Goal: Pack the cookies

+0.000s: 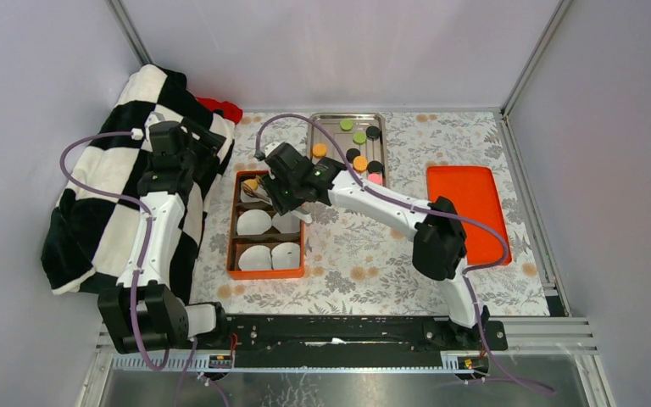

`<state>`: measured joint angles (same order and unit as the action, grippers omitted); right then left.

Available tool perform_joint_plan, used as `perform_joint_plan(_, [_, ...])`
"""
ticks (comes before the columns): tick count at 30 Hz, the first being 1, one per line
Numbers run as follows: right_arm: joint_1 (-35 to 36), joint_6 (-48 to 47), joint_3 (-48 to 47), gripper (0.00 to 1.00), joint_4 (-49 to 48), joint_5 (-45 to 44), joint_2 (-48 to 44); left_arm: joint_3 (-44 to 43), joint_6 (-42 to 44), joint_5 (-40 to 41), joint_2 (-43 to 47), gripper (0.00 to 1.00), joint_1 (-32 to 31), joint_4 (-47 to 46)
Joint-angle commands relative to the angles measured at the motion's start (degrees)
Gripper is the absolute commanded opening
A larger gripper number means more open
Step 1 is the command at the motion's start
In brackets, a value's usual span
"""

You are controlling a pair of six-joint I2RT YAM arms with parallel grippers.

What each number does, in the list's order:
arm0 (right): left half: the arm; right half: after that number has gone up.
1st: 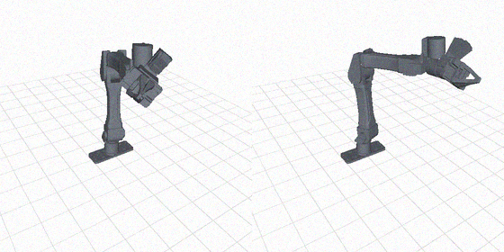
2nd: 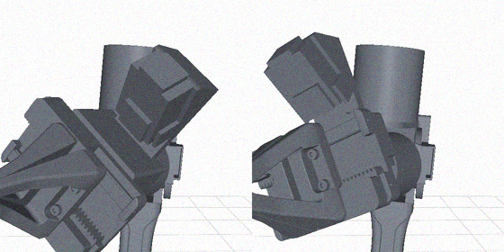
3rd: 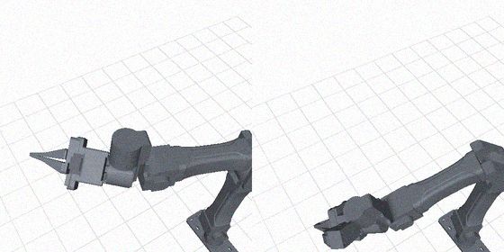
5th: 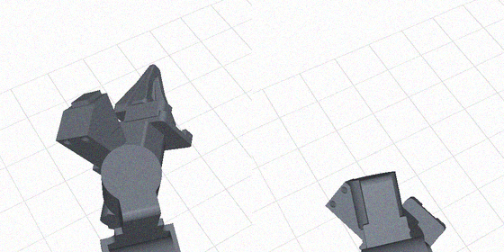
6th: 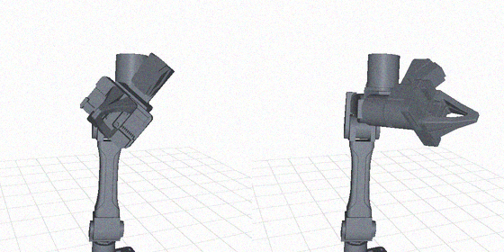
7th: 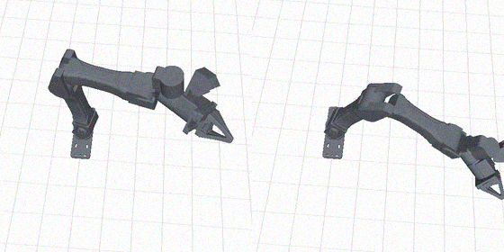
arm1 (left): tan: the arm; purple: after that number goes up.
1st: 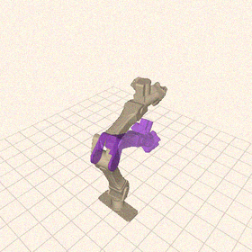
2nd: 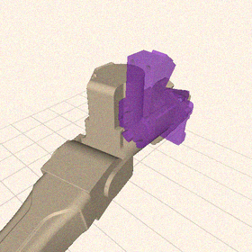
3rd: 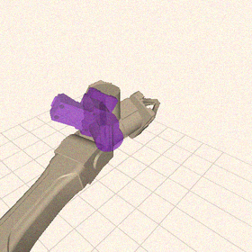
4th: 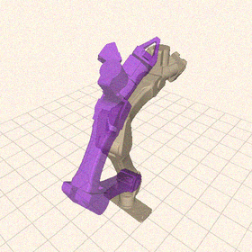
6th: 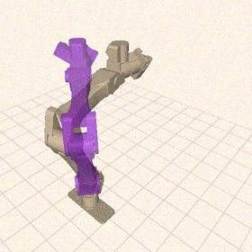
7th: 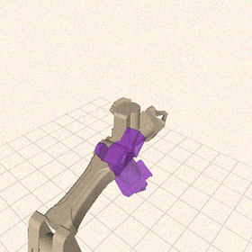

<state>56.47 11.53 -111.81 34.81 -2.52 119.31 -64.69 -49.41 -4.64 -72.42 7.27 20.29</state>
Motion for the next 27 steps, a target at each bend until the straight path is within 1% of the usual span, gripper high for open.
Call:
perform_joint_plan(1, [-0.16,-1.43,-4.89,0.22,-1.15,-1.25,2.45,-0.02,1.93,1.24,1.48,0.76,0.35,0.72])
perform_joint_plan(2, [-0.21,-1.4,-5.06,0.24,-1.08,-1.25,2.7,0.05,2.09,1.25,1.5,0.77,0.37,0.79])
perform_joint_plan(5, [-0.17,-0.99,-3.66,0.45,-1.89,-2.58,2.32,0.2,2.37,1.18,1.35,0.77,0.48,0.8])
perform_joint_plan(6, [-0.15,-0.97,-3.13,0.5,-2.31,-3.31,1.99,0.3,2.46,1.01,1.32,0.77,0.52,0.65])
perform_joint_plan(8, [-0.21,-1.22,-2.29,0.55,-3.04,-4.19,1.45,0.55,2.64,0.48,1.32,0.77,0.5,0.12])
perform_joint_plan(13, [-0.21,-1.84,-1.85,0.57,-3.85,-4.53,1.0,1.21,3.04,-0.35,1.81,0.77,0.54,-1.17])
perform_joint_plan(16, [-0.22,-1.56,-2.24,0.56,-3.61,-4.86,0.98,1.32,3.3,-0.36,2.47,0.77,0.55,-1.34])
perform_joint_plan(18, [-0.22,-1.66,-1.64,0.55,-3.7,-6.62,-0.26,1.27,3.51,-0.34,2.84,0.77,0.48,-1.41])
perform_joint_plan(22, [-0.22,-3.05,1.27,0.55,-3.78,-11.66,-6.13,1.31,3.57,-0.7,3.5,0.77,0.47,-1.65])
perform_joint_plan(27, [-0.53,-4.51,7.1,0.55,-3.61,-22.21,-14.93,1.54,2.89,-1.26,2.81,0.77,0.47,-2.01])
